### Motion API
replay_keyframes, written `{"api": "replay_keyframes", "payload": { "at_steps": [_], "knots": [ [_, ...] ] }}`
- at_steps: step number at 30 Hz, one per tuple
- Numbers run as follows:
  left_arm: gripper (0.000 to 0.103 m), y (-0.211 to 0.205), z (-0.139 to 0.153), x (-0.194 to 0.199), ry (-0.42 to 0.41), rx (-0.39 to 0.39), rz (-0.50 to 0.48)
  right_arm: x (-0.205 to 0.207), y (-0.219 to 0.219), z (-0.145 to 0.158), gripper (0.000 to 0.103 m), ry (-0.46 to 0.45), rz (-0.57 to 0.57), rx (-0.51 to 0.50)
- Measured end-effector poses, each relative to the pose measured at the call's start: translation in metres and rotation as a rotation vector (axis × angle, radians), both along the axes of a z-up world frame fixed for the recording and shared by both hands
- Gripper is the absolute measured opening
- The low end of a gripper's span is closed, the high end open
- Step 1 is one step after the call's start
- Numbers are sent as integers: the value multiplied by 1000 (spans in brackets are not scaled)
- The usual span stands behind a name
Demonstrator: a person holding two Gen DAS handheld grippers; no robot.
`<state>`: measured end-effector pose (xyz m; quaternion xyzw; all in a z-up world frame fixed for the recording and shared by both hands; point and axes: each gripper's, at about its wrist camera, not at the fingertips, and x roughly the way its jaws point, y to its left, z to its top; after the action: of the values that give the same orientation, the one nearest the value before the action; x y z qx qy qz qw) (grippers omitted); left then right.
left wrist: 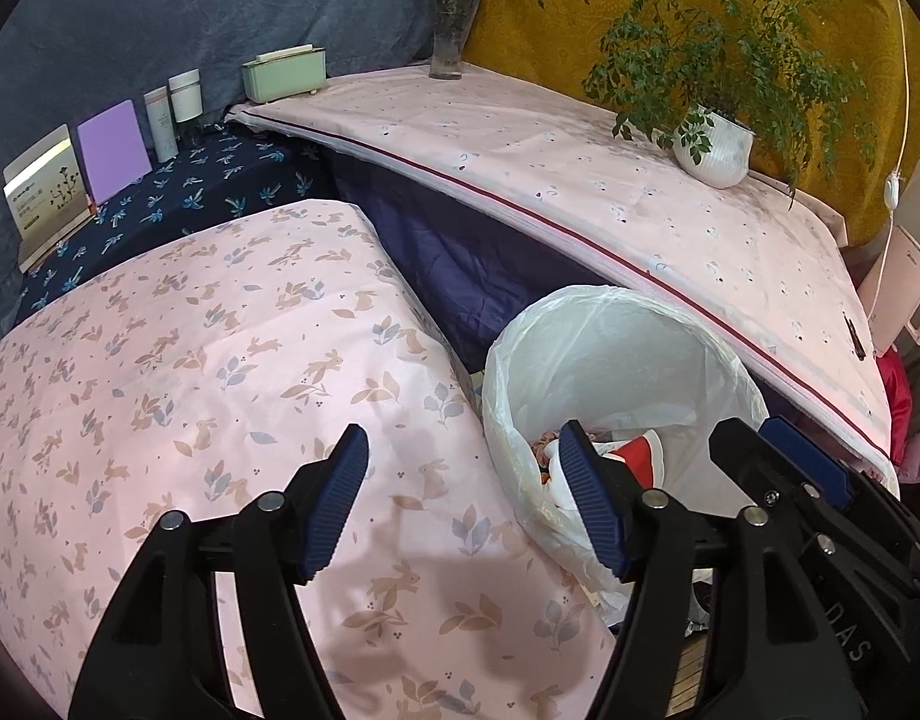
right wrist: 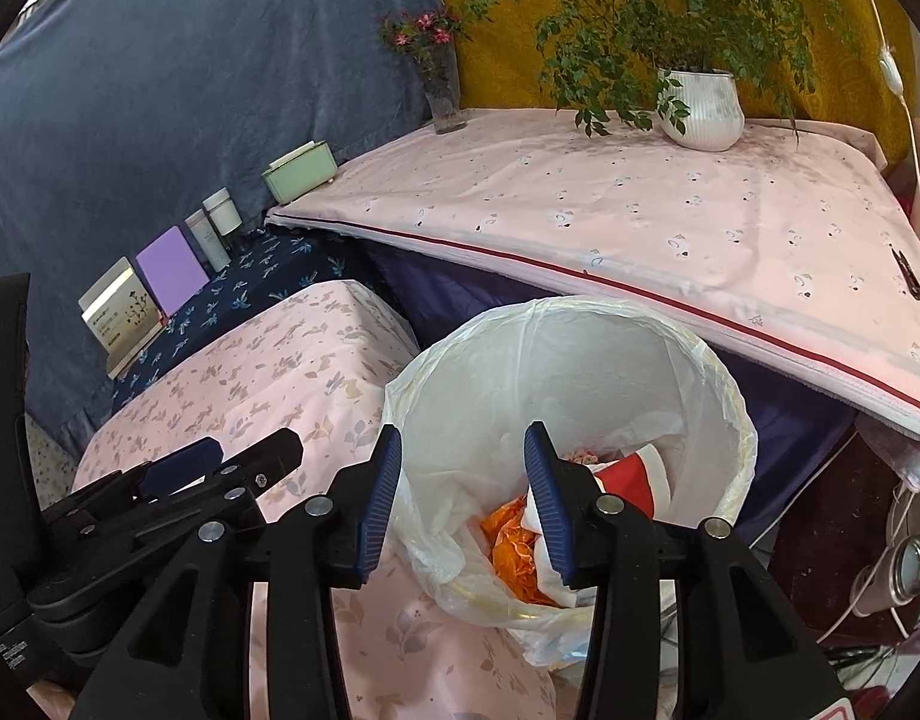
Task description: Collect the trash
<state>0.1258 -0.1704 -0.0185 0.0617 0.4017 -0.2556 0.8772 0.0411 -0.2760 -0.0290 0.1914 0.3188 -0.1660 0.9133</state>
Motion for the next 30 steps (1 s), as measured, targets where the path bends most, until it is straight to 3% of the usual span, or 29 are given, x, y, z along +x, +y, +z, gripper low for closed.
{"api": "replay_keyframes", "payload": {
  "at_steps": [26, 30],
  "knots": [
    [75, 20, -9, -27, -49, 66, 24, -26, 12, 2, 77, 106, -11, -126],
    [82, 24, -11, -31, -60, 78, 34, -26, 16, 1, 83, 125, -6, -154]
  ]
}}
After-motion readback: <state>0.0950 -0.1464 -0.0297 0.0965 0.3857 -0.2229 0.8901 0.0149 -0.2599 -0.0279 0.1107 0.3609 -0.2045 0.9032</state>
